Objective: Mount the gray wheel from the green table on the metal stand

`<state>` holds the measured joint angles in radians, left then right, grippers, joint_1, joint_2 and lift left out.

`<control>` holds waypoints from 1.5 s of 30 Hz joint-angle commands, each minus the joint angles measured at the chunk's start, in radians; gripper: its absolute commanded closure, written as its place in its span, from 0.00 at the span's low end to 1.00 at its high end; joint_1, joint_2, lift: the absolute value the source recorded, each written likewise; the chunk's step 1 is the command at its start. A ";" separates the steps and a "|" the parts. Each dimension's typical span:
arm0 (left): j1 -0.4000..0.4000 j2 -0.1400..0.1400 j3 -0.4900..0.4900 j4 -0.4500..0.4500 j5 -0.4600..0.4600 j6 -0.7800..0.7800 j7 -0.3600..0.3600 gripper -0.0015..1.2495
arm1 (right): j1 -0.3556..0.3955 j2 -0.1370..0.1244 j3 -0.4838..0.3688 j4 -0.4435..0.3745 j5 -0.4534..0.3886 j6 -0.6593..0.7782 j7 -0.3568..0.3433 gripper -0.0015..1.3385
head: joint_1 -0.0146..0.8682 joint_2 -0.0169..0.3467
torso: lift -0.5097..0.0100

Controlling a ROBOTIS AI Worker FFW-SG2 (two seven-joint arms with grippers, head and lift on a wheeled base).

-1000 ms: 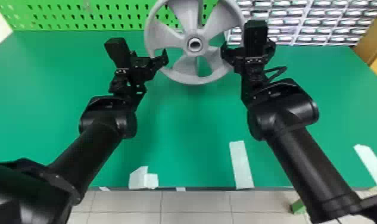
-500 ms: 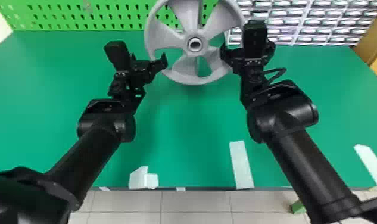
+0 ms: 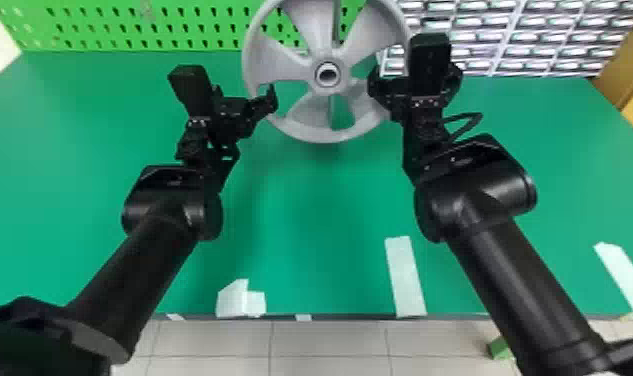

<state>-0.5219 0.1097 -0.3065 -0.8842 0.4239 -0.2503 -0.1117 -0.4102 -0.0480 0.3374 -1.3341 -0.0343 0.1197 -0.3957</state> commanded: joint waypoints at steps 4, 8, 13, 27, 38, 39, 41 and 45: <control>0.028 0.005 0.012 -0.059 -0.031 0.016 0.010 0.00 | 0.019 -0.006 0.005 -0.039 -0.004 0.003 0.002 0.00 | 1.00 0.19 | 0.79; 0.048 0.010 0.018 -0.096 -0.047 0.025 0.017 0.00 | 0.036 -0.010 0.003 -0.071 -0.010 0.011 0.002 0.00 | 1.00 0.19 | 0.79; 0.086 0.018 0.026 -0.170 -0.059 0.045 0.021 0.00 | 0.068 -0.016 0.000 -0.125 -0.013 0.024 0.000 0.00 | 1.00 0.19 | 0.79; 0.129 0.021 0.032 -0.240 -0.051 0.054 0.024 0.00 | 0.105 -0.021 -0.005 -0.177 -0.021 0.026 0.002 0.00 | 1.00 0.19 | 0.79; 0.229 0.030 0.079 -0.386 -0.076 0.092 0.026 0.00 | 0.174 -0.035 0.003 -0.266 -0.039 0.024 0.002 0.00 | 1.00 0.19 | 0.79; 0.237 0.030 0.084 -0.392 -0.077 0.094 0.026 0.00 | 0.179 -0.036 0.003 -0.270 -0.041 0.021 0.002 0.00 | 1.00 0.19 | 0.79; 0.252 0.030 0.098 -0.411 -0.079 0.101 0.026 0.00 | 0.186 -0.038 0.003 -0.277 -0.041 0.020 0.006 0.00 | 1.00 0.19 | 0.79; 0.286 0.030 0.125 -0.450 -0.085 0.114 0.026 0.00 | 0.197 -0.041 -0.001 -0.278 -0.041 0.005 0.031 0.00 | 1.00 0.19 | 0.79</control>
<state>-0.2680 0.1395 -0.2063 -1.2970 0.3456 -0.1488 -0.0859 -0.2245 -0.0863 0.3398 -1.6082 -0.0748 0.1370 -0.3787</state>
